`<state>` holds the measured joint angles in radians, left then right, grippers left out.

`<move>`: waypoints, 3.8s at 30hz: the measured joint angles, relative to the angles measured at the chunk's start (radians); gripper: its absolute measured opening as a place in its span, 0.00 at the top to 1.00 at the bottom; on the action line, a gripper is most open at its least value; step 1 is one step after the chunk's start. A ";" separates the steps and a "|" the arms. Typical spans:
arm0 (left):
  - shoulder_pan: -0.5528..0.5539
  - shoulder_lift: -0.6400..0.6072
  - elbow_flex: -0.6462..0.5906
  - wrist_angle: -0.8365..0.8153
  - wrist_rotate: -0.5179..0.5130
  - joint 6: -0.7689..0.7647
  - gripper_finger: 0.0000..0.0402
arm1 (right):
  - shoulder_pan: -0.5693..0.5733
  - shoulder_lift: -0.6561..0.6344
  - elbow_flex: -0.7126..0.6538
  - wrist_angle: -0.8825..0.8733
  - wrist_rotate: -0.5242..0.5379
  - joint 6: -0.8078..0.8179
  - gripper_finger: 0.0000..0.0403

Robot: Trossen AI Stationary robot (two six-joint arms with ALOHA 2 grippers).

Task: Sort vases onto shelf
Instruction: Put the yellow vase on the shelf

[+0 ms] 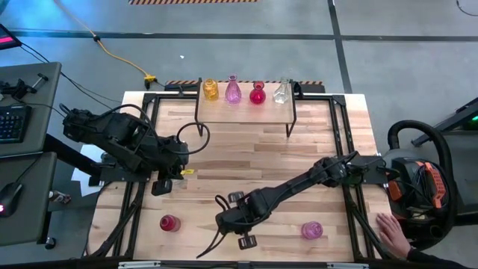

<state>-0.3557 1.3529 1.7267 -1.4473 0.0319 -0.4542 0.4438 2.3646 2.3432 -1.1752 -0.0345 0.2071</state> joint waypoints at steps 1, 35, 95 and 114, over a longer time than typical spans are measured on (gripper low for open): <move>0.000 0.000 0.000 0.000 0.000 0.003 0.85 | -0.001 -0.001 0.000 -0.004 0.000 0.007 0.93; -0.001 0.000 0.000 -0.039 0.001 0.021 0.85 | -0.012 -0.057 0.010 -0.081 0.009 0.134 1.00; 0.004 0.061 0.000 -0.101 0.046 0.089 0.63 | -0.019 -0.103 0.013 -0.061 0.163 0.262 1.00; -0.040 0.115 0.001 0.245 -0.082 0.155 0.52 | -0.052 -0.269 0.014 -0.034 0.166 0.221 1.00</move>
<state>-0.3957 1.4675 1.7275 -1.2025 -0.0497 -0.2989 0.3920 2.0956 2.3569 -1.2088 0.1315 0.4280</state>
